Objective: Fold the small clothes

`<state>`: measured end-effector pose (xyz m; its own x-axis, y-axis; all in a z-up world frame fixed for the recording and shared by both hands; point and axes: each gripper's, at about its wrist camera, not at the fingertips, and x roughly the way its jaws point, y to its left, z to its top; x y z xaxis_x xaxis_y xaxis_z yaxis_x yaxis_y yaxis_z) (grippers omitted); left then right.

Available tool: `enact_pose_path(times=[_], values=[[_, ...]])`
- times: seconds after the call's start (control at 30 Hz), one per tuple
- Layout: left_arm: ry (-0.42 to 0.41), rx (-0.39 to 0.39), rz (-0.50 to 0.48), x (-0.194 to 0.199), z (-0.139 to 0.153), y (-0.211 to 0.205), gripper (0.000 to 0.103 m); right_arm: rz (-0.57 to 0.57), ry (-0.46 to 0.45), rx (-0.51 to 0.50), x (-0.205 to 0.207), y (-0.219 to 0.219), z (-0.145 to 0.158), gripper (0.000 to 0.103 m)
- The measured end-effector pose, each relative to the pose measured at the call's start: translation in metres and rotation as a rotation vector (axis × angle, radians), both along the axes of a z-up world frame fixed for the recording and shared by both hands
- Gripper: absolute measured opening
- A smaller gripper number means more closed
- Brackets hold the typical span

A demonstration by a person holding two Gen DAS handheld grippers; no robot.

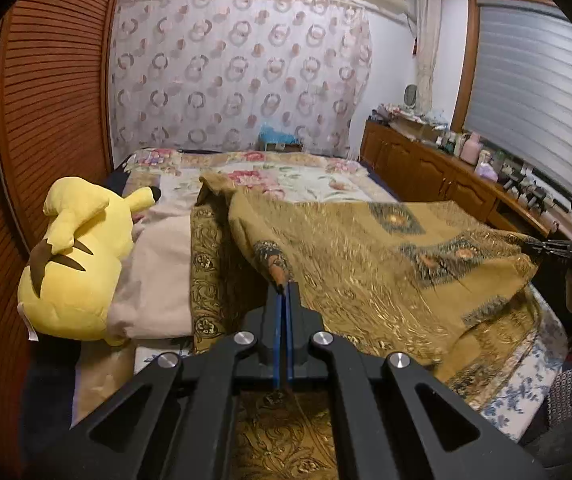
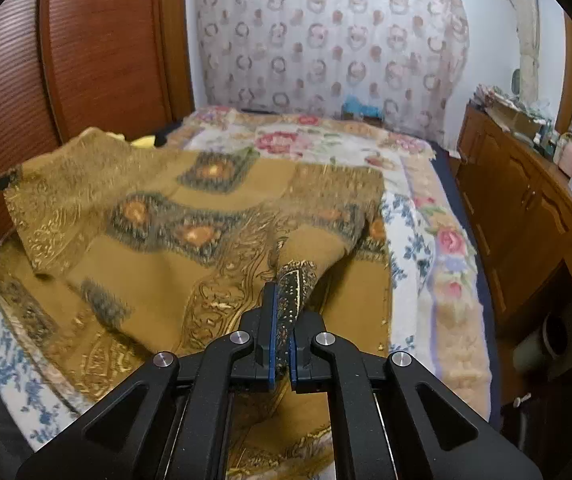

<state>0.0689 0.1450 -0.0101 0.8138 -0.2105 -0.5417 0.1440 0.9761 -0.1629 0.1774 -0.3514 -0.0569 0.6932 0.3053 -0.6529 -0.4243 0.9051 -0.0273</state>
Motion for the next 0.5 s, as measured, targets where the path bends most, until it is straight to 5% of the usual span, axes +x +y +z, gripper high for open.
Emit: enact_pose_path(times=[0.2, 0.5], values=[[-0.004, -0.005, -0.001, -0.024, 0.002, 0.005, 0.000, 0.001, -0.021, 0.002, -0.018, -0.008, 0.015, 0.001], [0.066, 0.048, 0.022, -0.051, -0.027, 0.001, 0.000, -0.013, 0.035, -0.023, -0.041, -0.013, -0.004, 0.001]])
